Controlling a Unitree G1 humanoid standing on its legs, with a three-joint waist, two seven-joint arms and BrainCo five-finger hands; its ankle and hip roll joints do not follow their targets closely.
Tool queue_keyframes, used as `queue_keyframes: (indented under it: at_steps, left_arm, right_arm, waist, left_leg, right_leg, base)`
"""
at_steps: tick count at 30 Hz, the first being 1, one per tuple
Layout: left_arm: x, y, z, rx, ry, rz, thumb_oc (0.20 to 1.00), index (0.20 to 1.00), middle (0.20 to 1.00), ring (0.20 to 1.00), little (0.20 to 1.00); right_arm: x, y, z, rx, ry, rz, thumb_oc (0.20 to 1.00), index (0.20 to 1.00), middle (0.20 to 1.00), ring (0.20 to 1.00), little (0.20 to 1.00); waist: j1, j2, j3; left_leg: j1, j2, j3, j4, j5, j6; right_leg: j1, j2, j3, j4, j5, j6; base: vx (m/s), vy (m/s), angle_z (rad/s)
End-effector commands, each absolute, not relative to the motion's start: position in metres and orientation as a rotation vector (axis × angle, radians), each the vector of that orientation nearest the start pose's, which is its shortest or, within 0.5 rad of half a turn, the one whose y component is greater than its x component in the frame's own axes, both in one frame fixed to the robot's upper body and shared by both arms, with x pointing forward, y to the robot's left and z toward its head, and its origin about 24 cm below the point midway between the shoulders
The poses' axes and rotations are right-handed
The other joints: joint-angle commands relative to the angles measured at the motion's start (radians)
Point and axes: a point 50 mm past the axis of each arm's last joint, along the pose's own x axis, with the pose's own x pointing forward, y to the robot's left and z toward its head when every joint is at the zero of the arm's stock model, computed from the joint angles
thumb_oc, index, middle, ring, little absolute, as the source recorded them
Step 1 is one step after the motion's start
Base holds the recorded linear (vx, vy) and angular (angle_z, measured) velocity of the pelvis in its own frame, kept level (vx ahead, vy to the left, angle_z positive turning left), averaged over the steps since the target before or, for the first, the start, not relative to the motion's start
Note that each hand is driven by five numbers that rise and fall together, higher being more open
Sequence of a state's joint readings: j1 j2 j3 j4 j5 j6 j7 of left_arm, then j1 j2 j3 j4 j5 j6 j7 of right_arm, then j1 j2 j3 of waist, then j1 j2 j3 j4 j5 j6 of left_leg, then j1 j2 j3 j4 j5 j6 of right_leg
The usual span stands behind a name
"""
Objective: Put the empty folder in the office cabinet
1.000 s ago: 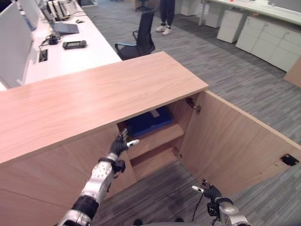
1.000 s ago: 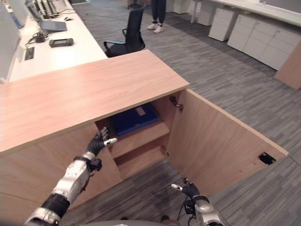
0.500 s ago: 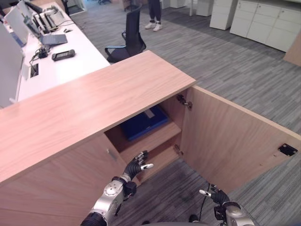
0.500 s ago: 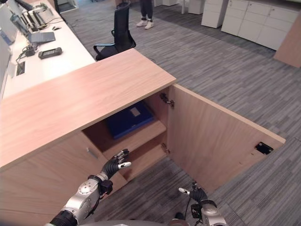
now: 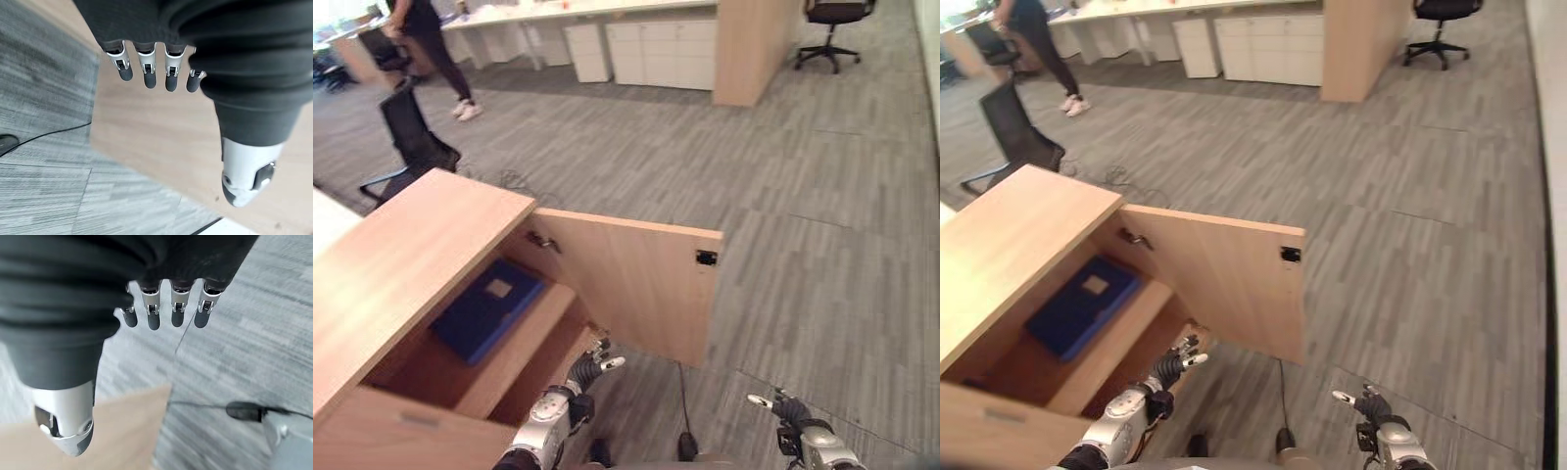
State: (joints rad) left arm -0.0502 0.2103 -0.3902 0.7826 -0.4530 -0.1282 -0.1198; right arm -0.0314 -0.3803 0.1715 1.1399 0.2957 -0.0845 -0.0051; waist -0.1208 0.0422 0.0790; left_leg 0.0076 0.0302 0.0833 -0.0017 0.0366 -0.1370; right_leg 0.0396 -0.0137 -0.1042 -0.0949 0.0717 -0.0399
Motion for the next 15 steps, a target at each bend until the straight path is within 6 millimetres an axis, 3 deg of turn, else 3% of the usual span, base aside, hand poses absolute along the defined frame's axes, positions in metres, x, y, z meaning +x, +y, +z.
queue_keyframes:
  at_steps: [1, 4, 6, 7, 12, 14, 15]
  left_arm:
    - [0.207, 0.163, -0.085, -0.100, 0.519, -0.191, 1.000, 1.000, 1.000, 1.000, 1.000]
    - [0.207, 0.171, -0.084, -0.093, 0.512, -0.164, 1.000, 1.000, 1.000, 1.000, 1.000]
    - [0.207, 0.175, -0.082, -0.095, 0.504, -0.152, 1.000, 1.000, 1.000, 1.000, 1.000]
    - [0.207, 0.178, -0.082, -0.082, 0.505, -0.157, 1.000, 1.000, 1.000, 1.000, 1.000]
    - [0.206, 0.180, -0.080, -0.064, 0.505, -0.188, 1.000, 1.000, 1.000, 1.000, 1.000]
    - [0.203, 0.179, -0.081, -0.052, 0.515, -0.219, 1.000, 1.000, 1.000, 1.000, 1.000]
    - [0.203, 0.179, -0.081, -0.053, 0.514, -0.219, 1.000, 1.000, 1.000, 1.000, 1.000]
  right_arm:
    - [0.152, -0.278, -0.124, -0.120, 0.899, -0.275, 1.000, 1.000, 1.000, 1.000, 1.000]
    - [0.149, -0.289, -0.121, -0.116, 0.897, -0.325, 1.000, 1.000, 1.000, 1.000, 1.000]
    - [0.149, -0.309, -0.113, -0.121, 0.880, -0.398, 1.000, 1.000, 1.000, 1.000, 1.000]
    - [0.152, -0.330, -0.102, -0.133, 0.859, -0.465, 1.000, 1.000, 1.000, 1.000, 1.000]
    - [0.166, -0.373, -0.069, -0.190, 0.797, -0.569, 1.000, 1.000, 1.000, 1.000, 1.000]
    - [0.186, -0.396, -0.040, -0.233, 0.727, -0.613, 1.000, 1.000, 1.000, 1.000, 1.000]
    - [0.186, -0.396, -0.040, -0.233, 0.726, -0.613, 1.000, 1.000, 1.000, 1.000, 1.000]
  waist:
    - [0.047, 0.034, -0.040]
    - [0.048, 0.026, -0.046]
    - [0.052, 0.016, -0.047]
    - [0.058, 0.008, -0.051]
    - [0.080, -0.007, -0.054]
    - [0.097, -0.015, -0.057]
    - [0.097, -0.014, -0.056]
  left_leg:
    - [0.114, 0.052, 0.027, -0.080, -0.049, 0.025]
    - [0.127, 0.051, 0.041, -0.086, -0.052, 0.031]
    - [0.135, 0.052, 0.042, -0.086, -0.058, 0.035]
    - [0.138, 0.053, 0.042, -0.086, -0.061, 0.036]
    - [0.146, 0.054, 0.032, -0.086, -0.066, 0.038]
    - [0.145, 0.055, 0.025, -0.086, -0.066, 0.038]
    - [0.145, 0.055, 0.025, -0.086, -0.066, 0.039]
  right_leg:
    - [0.025, -0.095, 0.093, 0.008, -0.083, 0.186]
    - [0.031, -0.095, 0.092, 0.008, -0.082, 0.189]
    - [0.039, -0.096, 0.090, 0.008, -0.083, 0.191]
    - [0.044, -0.096, 0.083, 0.008, -0.085, 0.194]
    - [0.061, -0.099, 0.066, 0.008, -0.090, 0.201]
    - [0.065, -0.100, 0.056, 0.008, -0.091, 0.205]
    - [0.065, -0.100, 0.056, 0.008, -0.091, 0.205]
  base:
    - [0.07, 0.012, -0.34]
    - [0.04, 0.011, 0.09]
    - [0.04, 0.009, 0.24]
    - [0.02, 0.016, 0.04]
    - [0.01, 0.005, 0.08]
    - [0.01, 0.006, 0.06]
    - [0.00, 0.009, 0.05]
